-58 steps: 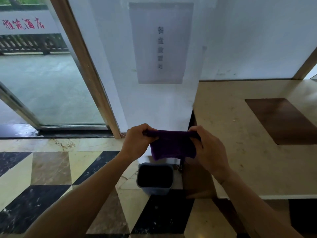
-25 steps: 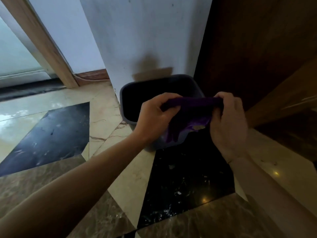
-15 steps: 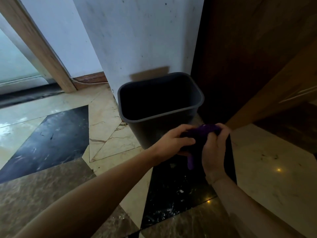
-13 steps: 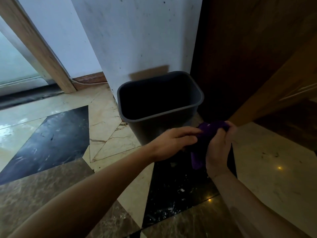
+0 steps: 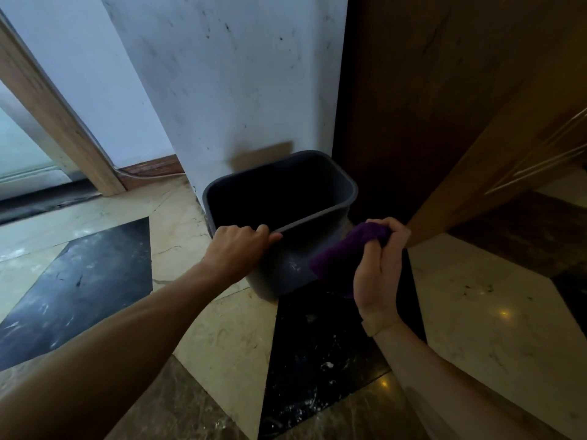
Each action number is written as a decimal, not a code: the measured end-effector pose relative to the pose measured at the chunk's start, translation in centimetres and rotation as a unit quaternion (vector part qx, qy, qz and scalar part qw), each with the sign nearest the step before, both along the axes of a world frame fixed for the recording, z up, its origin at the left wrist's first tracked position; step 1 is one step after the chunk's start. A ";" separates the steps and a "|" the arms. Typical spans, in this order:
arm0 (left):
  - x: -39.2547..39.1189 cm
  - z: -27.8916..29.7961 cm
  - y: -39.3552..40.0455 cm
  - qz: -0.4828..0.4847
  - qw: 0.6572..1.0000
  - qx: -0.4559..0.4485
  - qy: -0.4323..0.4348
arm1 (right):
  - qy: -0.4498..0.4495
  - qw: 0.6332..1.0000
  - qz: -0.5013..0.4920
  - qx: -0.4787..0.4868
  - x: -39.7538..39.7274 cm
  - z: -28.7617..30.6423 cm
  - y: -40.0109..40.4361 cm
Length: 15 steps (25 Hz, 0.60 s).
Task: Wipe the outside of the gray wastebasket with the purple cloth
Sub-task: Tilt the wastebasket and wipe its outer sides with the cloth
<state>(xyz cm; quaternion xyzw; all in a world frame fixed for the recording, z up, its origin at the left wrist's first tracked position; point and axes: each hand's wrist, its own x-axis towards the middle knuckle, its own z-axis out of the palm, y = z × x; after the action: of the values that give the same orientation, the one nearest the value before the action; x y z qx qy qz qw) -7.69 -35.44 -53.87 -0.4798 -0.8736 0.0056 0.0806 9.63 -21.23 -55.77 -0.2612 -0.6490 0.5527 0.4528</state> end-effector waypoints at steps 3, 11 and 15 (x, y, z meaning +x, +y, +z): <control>1.3 1.0 0.3 0.047 0.995 0.079 -0.042 | 0.025 0.999 -0.021 -0.004 -0.5 0.2 -0.7; 5.7 -0.1 -2.7 0.171 0.932 0.218 -0.236 | 0.008 0.993 0.047 0.105 -1.9 -3.1 -6.9; 6.7 -0.8 -4.2 0.186 0.911 0.237 -0.283 | -0.126 0.964 0.110 0.205 -2.3 -5.0 -8.4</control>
<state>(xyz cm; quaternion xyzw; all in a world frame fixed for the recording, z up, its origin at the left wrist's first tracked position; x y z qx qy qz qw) -0.94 -39.62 -54.64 -0.2570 -0.9089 -0.3226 -0.0611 7.31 -29.67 -60.81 -0.1574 -0.8251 0.4168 0.3475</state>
